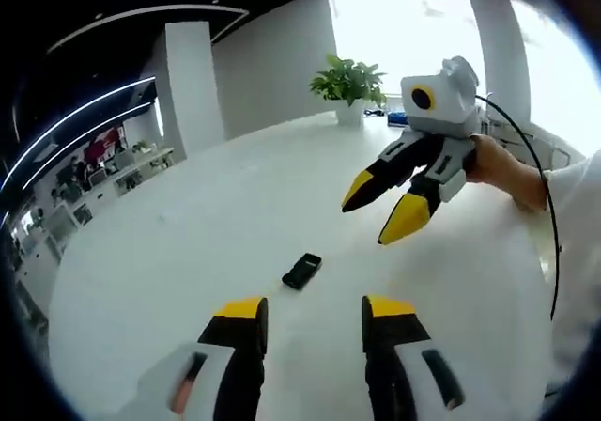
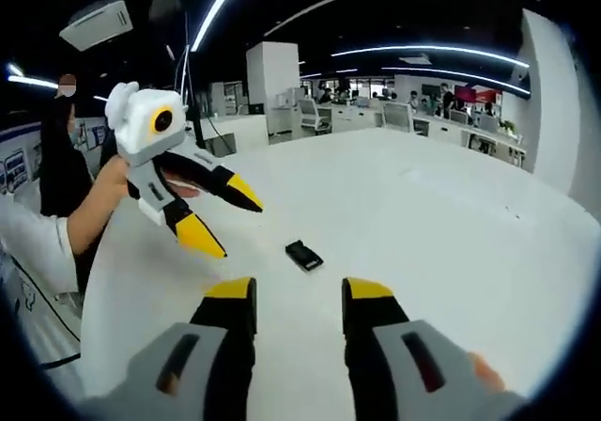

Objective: Snap the two parts of the plastic buckle together until the buckle closes and remains connected.

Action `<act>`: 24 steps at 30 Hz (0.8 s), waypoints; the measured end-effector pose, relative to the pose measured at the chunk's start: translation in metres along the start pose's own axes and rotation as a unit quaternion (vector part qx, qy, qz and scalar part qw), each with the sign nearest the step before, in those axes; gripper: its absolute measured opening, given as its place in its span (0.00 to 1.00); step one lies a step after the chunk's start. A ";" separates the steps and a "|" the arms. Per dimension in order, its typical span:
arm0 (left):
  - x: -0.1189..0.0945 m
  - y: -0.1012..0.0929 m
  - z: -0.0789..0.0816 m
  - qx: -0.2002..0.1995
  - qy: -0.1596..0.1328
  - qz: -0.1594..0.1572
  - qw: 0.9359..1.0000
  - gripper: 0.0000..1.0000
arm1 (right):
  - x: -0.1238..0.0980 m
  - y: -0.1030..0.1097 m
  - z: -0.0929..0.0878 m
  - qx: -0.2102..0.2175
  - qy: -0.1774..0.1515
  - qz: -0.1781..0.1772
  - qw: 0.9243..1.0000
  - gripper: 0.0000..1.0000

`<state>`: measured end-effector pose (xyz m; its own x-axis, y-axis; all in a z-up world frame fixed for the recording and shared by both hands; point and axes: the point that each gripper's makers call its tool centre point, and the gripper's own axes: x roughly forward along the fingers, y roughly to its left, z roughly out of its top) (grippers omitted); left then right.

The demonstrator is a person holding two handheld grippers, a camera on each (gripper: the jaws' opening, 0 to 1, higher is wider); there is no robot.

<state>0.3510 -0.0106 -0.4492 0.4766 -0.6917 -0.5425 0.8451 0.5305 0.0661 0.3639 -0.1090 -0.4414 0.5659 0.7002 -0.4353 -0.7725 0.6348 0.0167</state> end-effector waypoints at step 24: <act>-0.053 -0.009 -0.010 -0.011 -0.064 0.079 0.995 0.58 | -0.072 0.015 -0.017 -0.045 -0.001 -0.076 0.996 0.68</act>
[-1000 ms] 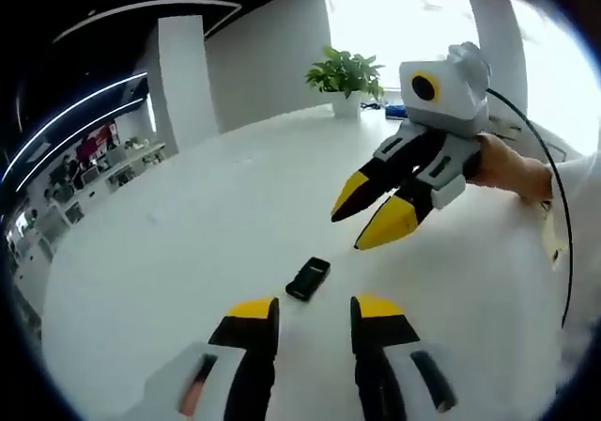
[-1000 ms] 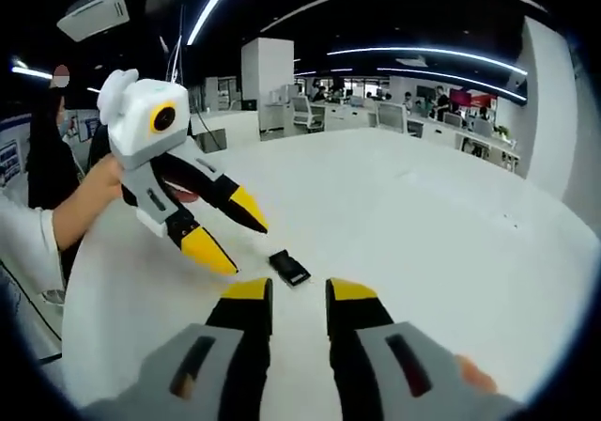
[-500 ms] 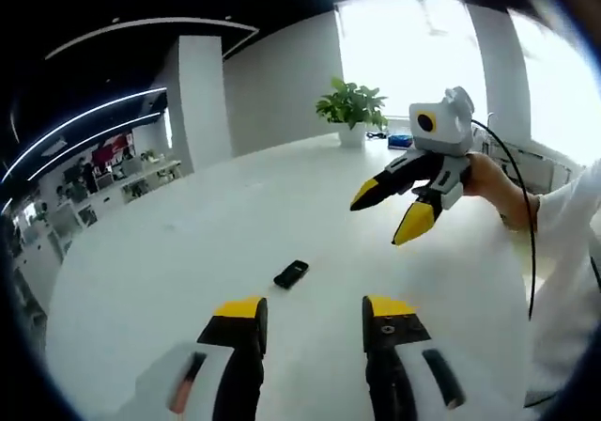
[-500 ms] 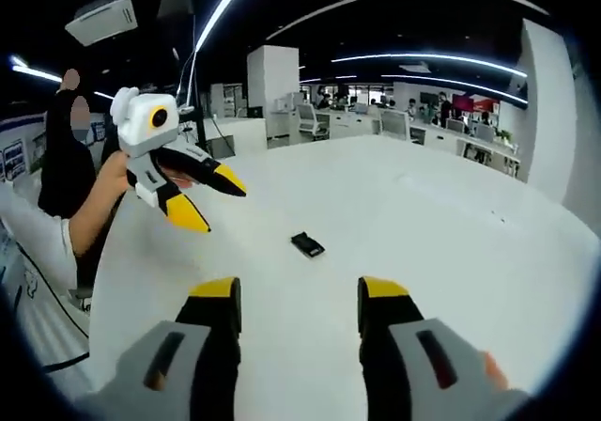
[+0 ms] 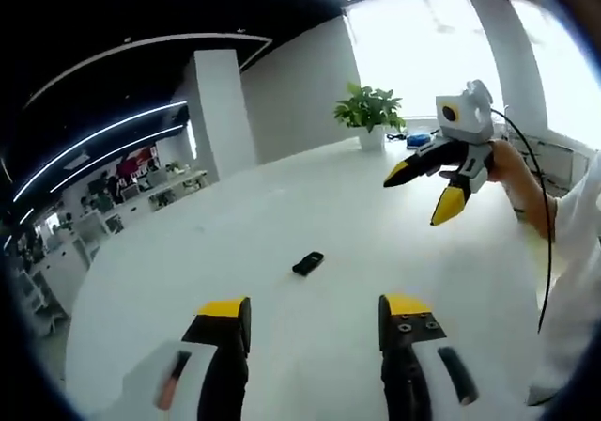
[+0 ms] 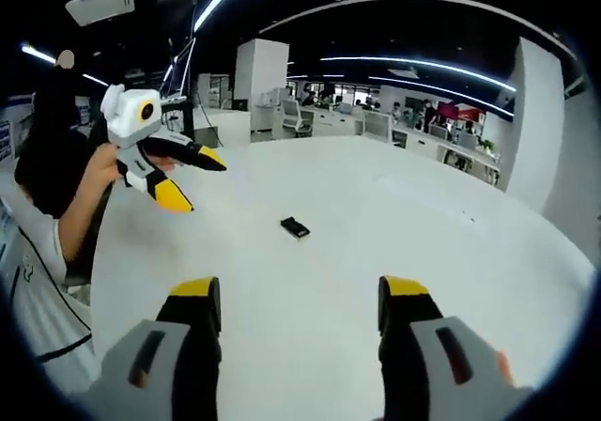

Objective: Snap the two parts of the plastic buckle together until the buckle closes and remains connected.

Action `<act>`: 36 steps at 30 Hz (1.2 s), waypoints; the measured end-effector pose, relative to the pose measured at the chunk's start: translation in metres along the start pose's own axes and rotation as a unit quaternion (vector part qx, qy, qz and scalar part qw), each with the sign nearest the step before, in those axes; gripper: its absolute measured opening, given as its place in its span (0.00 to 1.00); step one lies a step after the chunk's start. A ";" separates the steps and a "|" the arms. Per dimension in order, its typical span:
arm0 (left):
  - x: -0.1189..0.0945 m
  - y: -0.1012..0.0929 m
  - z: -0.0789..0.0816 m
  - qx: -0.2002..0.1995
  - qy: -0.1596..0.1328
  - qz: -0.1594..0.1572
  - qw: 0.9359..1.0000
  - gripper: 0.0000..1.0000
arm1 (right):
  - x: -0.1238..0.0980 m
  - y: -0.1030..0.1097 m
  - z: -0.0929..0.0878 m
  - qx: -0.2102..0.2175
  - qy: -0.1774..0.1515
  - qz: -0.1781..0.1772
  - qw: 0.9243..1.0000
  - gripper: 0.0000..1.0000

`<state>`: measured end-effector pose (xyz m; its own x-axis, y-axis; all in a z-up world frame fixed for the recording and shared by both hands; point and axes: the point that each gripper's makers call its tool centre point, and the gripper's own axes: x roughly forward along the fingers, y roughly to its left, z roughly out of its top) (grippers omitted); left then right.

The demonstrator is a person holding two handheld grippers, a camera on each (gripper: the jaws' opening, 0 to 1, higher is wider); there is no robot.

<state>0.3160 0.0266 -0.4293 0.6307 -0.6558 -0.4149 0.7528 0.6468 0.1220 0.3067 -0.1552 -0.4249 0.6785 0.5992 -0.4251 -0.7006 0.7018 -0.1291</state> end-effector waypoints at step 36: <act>-0.057 -0.011 -0.039 -0.086 -0.022 0.068 0.994 0.72 | -0.079 0.002 -0.023 0.052 -0.057 -0.080 0.994 0.79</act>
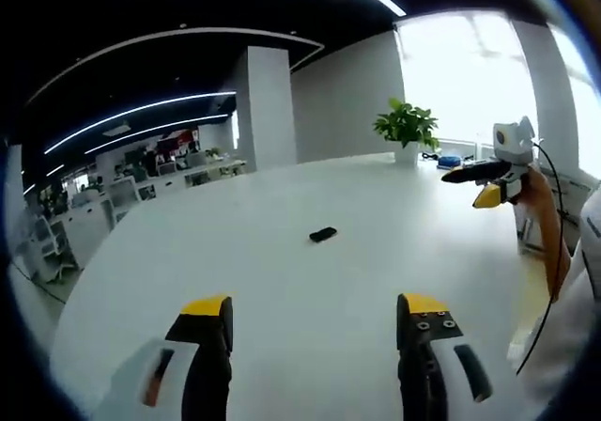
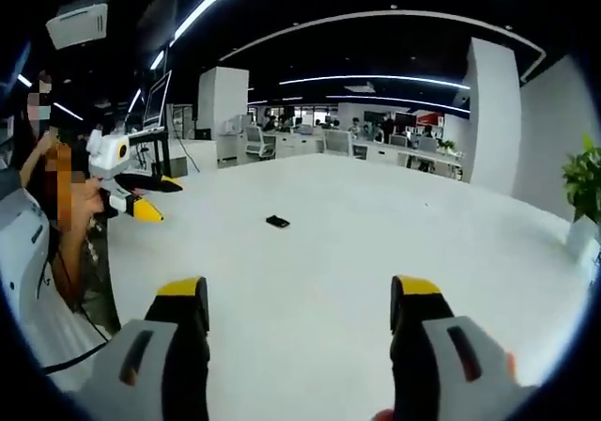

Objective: Snap the two parts of the plastic buckle together until the buckle closes and remains connected.

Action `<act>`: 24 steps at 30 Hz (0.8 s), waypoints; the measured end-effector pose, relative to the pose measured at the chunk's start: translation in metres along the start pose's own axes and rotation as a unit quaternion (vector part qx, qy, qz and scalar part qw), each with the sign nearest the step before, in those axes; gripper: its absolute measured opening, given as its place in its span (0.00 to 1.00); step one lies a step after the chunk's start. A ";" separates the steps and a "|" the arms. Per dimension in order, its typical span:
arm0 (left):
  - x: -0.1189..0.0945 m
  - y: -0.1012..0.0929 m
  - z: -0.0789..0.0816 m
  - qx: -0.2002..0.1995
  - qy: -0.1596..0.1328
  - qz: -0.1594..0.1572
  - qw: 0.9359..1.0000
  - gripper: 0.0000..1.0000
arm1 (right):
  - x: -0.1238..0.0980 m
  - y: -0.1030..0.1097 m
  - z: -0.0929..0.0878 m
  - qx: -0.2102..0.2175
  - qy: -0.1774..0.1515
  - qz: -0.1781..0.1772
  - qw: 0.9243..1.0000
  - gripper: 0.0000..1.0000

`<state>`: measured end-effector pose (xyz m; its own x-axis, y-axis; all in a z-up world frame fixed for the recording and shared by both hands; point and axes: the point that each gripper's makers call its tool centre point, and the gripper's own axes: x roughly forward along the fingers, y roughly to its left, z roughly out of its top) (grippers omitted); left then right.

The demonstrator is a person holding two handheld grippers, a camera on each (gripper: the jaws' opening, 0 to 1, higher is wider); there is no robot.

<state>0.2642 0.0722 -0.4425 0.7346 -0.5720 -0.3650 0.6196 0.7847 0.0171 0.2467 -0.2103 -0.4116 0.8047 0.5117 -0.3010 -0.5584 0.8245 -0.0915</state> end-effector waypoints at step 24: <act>-0.023 0.005 -0.023 -0.061 -0.028 0.030 0.997 0.72 | -0.025 0.004 -0.043 0.054 0.002 -0.018 0.998 0.78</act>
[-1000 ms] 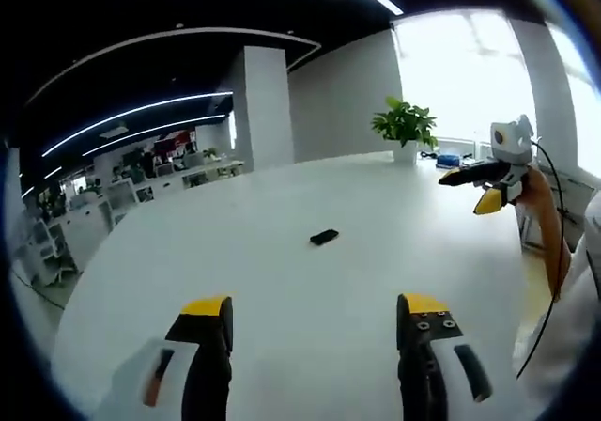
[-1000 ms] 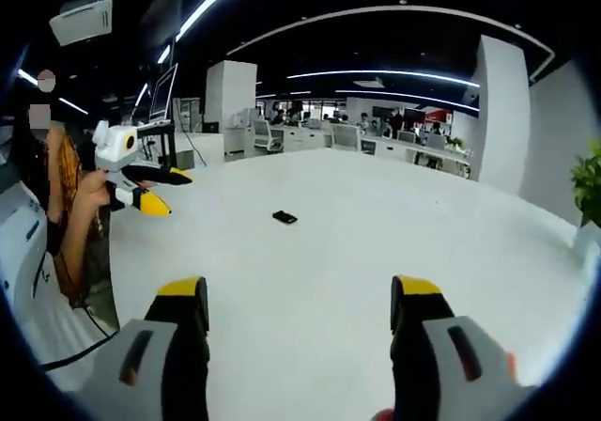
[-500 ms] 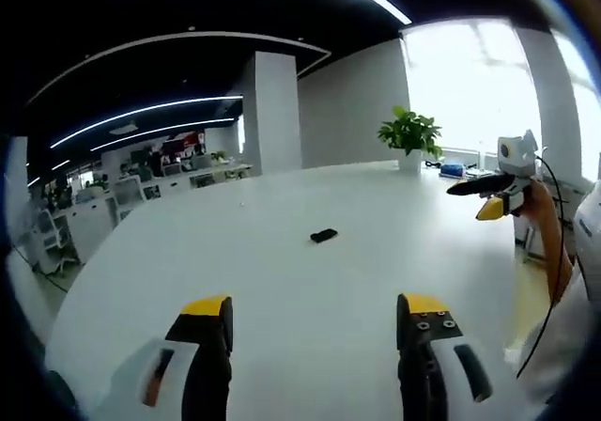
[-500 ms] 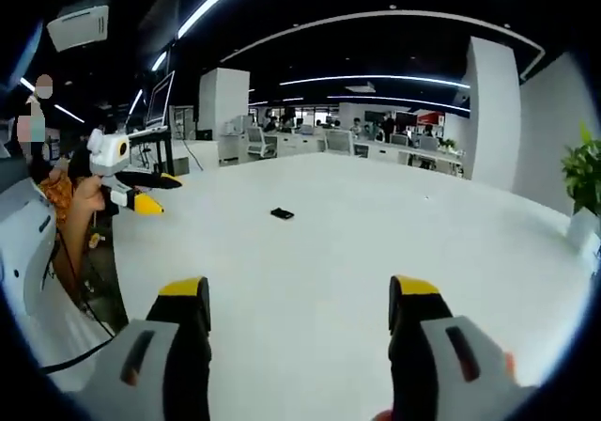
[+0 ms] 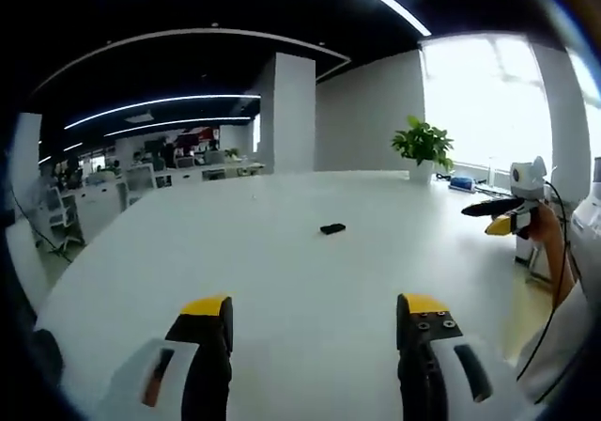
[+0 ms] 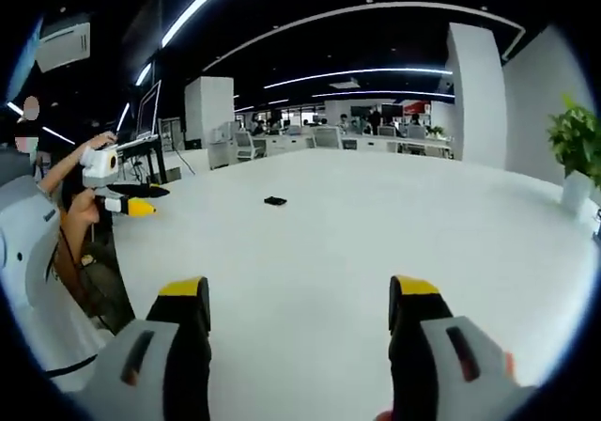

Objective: Snap the two parts of the plastic buckle together until the buckle closes and remains connected.

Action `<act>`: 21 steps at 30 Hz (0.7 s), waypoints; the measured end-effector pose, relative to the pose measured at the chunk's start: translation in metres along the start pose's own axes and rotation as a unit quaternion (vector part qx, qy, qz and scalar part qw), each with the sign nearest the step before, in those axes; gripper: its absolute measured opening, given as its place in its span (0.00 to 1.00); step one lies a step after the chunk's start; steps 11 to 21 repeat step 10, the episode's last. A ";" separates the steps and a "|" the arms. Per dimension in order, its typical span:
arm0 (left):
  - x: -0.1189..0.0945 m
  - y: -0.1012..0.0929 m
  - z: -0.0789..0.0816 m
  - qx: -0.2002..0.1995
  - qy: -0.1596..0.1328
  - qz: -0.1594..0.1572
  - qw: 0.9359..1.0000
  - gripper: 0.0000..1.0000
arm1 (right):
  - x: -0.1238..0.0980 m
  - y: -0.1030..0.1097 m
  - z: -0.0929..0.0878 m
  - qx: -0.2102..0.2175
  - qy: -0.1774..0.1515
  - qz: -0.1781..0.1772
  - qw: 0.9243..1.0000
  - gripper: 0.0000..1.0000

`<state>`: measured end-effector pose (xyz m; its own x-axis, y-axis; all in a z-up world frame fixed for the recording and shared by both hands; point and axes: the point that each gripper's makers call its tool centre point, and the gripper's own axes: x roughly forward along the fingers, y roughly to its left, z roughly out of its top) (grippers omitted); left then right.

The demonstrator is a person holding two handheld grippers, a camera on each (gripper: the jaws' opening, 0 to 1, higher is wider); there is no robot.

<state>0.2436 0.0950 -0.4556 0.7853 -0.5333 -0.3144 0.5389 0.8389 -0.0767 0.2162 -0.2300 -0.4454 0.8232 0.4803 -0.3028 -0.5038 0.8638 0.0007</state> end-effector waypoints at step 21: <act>0.002 0.002 -0.007 -0.006 0.010 0.000 1.000 0.72 | -0.003 -0.004 -0.006 0.008 0.007 -0.014 1.000 0.78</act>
